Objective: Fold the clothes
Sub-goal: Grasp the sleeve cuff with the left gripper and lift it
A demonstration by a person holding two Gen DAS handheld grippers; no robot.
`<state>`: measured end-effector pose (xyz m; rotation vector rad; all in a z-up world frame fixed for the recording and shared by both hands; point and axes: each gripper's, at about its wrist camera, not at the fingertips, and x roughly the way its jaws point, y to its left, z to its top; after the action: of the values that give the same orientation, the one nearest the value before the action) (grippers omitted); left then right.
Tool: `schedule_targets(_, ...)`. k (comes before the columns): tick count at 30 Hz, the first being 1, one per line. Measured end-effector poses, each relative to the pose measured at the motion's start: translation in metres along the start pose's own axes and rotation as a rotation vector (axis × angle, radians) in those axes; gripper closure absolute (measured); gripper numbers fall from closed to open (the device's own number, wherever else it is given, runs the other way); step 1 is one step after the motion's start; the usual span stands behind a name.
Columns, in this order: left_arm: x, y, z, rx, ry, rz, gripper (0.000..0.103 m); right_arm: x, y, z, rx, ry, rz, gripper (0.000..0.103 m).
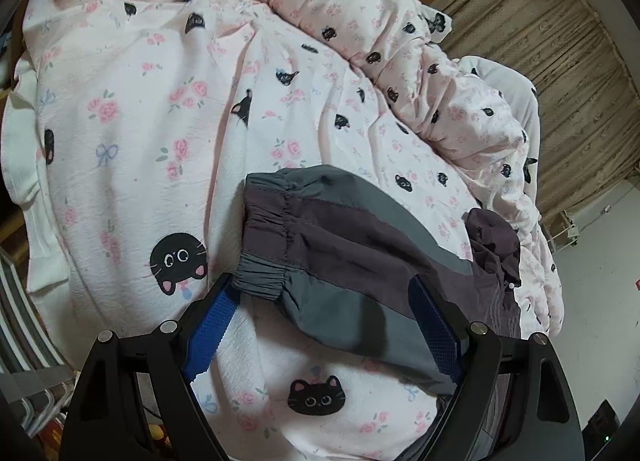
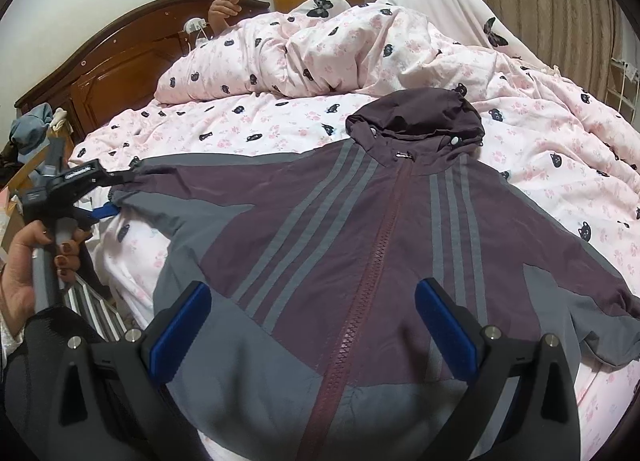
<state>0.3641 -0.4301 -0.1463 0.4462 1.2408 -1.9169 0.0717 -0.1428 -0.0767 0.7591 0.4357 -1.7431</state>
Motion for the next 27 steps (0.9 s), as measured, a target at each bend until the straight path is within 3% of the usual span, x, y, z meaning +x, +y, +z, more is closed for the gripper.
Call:
schedule_targets(11, 0.001, 0.013, 0.004, -0.086, -0.009, -0.067, 0.020, -0.005, 0.000, -0.002, 0.012, -0.001, 0.021, 0.000)
schedule_targets(22, -0.006, 0.030, 0.009, -0.211, -0.065, -0.188, 0.022, -0.008, 0.001, -0.007, 0.012, 0.002, 0.032, 0.000)
schedule_targets(27, -0.007, 0.039, 0.012, -0.259, -0.075, -0.229, 0.033, -0.009, 0.001, -0.007, 0.013, 0.000, 0.041, 0.000)
